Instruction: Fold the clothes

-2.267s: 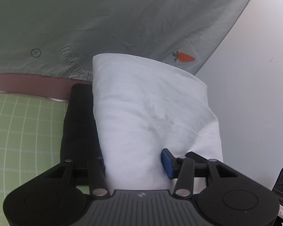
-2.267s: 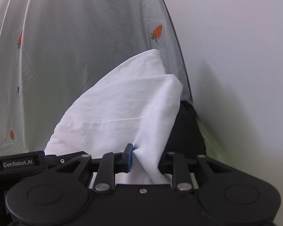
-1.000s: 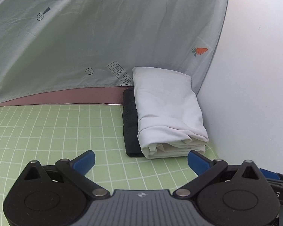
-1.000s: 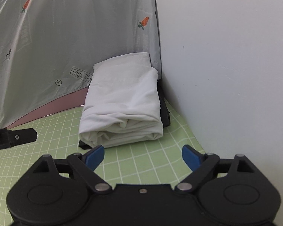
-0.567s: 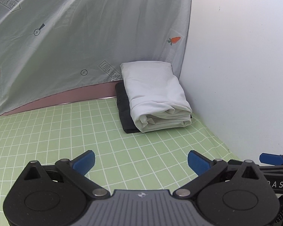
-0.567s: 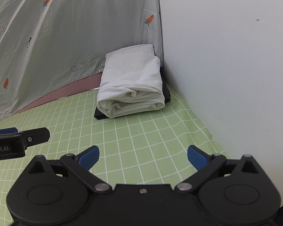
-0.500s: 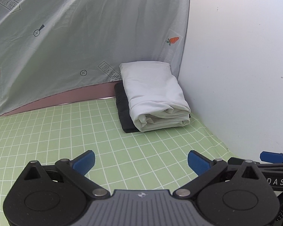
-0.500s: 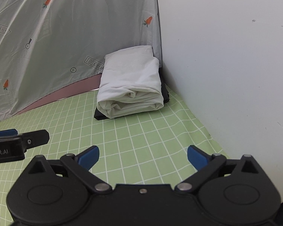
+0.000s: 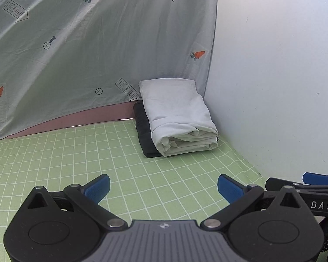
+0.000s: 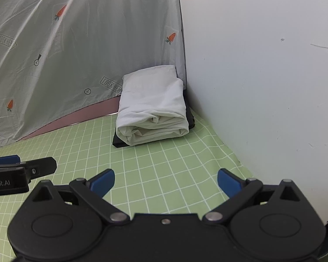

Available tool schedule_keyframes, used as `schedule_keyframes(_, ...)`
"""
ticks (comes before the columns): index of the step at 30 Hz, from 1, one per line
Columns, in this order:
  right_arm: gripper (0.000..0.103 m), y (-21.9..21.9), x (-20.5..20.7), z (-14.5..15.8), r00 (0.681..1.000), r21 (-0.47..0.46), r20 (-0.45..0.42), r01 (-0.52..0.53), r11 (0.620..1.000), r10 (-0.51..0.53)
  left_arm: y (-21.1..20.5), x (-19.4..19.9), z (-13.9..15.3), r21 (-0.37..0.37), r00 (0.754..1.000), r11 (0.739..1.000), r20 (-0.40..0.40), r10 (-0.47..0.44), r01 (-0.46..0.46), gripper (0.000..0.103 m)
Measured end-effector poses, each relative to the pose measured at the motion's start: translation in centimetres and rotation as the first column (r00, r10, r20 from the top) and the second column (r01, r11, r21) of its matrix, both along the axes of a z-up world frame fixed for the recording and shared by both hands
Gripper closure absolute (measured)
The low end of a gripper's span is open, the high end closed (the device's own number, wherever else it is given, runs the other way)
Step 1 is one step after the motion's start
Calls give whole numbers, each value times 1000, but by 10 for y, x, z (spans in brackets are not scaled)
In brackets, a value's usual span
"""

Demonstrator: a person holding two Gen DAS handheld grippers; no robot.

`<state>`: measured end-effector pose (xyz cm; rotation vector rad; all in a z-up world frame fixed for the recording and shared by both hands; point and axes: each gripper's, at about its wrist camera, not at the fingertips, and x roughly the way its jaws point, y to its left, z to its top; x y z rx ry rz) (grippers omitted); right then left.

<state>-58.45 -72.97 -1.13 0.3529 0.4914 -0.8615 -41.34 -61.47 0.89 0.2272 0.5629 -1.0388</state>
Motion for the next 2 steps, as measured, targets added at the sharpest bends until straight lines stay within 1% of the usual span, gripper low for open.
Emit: schedule_keyframes(2, 2, 2, -1, 1, 1000, -12, 1, 3, 1000, -3, 1, 0, 1, -2, 1000, 1000, 2, 3, -3, 0)
